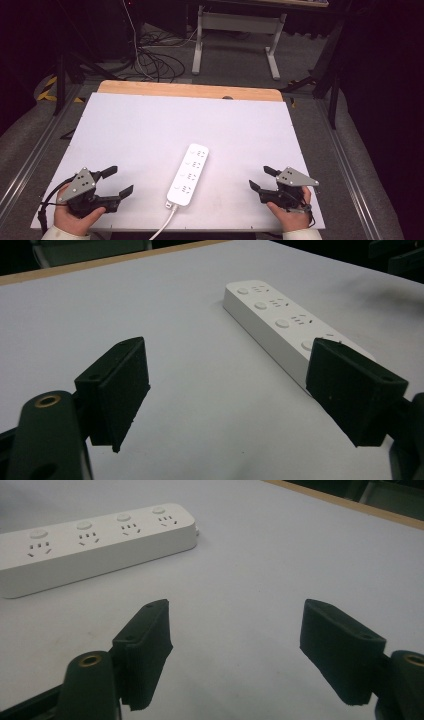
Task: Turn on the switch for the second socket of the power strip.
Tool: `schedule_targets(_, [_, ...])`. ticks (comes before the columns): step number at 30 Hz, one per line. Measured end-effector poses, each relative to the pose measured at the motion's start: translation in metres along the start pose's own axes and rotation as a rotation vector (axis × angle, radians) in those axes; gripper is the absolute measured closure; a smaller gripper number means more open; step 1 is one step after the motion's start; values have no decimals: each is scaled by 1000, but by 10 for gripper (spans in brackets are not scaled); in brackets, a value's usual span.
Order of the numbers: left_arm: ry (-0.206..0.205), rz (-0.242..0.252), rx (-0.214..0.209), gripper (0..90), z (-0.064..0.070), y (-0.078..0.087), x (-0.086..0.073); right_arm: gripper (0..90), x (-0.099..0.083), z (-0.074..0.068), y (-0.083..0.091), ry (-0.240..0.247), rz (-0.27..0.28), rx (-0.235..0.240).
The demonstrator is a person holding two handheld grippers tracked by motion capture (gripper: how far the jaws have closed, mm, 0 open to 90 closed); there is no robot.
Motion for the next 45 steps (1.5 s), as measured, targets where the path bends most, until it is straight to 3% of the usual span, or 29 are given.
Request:
schedule_targets(6, [-5,0,0,203,0,2,1,290,0,0,0,-2,-3,5])
schedule_targets(11, [-32,-12,4,245,0,4,3,294,0,-1,0,4,-3,7])
schedule_targets(30, [-42,-28,-5,320,1,5,11,294,1,-2,0,13,-1,5])
schedule_targets(45, [-75,-57,-106,423,18,-12,36,294,1,-3,0,9,-1,6])
Point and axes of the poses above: each handheld gripper's, and its own axes: y roughly backward along the jaws, x roughly out of its top, z roughly to its right, the point moved 4 cm from there along -y, roughly forward along the jaws, and after that the axes turned 11 degrees about x, right-handed, at the moved point
